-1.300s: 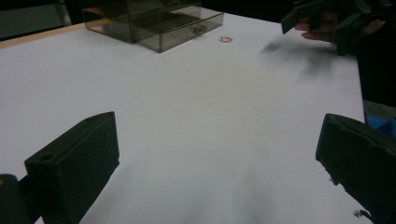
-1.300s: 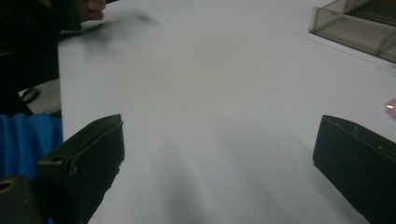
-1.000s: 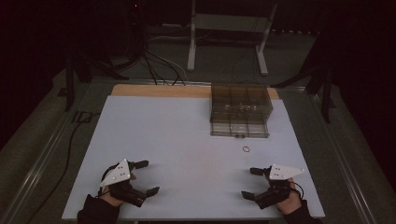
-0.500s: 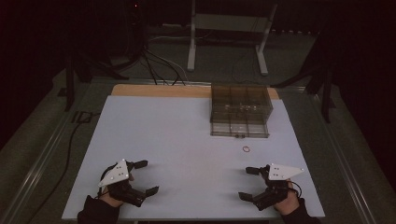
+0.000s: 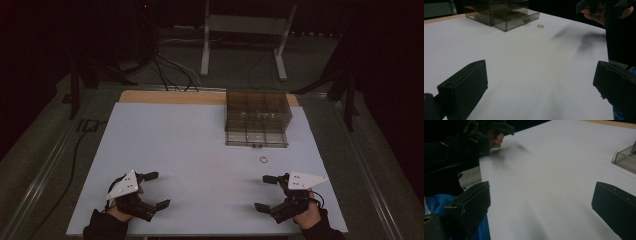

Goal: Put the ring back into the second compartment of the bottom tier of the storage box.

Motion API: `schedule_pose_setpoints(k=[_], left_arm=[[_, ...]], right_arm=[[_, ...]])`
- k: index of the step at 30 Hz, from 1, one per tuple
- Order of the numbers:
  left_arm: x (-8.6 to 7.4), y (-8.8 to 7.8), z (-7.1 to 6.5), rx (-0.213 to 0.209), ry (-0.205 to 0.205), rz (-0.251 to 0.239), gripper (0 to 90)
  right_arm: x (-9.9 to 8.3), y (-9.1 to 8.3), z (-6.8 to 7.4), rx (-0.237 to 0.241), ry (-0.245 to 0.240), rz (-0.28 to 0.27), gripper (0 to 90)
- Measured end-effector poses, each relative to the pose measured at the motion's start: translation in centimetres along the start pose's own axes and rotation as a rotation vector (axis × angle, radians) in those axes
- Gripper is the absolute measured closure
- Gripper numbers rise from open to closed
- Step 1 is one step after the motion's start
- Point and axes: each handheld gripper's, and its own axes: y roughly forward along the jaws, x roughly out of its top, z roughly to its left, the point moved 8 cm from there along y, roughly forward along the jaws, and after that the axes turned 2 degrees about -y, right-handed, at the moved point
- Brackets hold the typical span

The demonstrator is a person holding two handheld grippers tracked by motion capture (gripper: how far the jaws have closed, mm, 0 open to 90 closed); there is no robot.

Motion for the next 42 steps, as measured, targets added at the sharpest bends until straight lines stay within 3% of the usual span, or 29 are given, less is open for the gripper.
schedule_pose_setpoints(k=[21, 42], left_arm=[[-0.1, 0.1, 0.0, -0.002, -0.001, 0.003, 0.6], [-0.2, 0.1, 0.0, -0.003, -0.004, 0.006, 0.6]], right_arm=[[2.9, -1.0, -1.3, -0.091, -0.02, -0.053, 2.0], [4.6, -1.5, -4.5, -0.219, 0.001, -0.051, 2.0]])
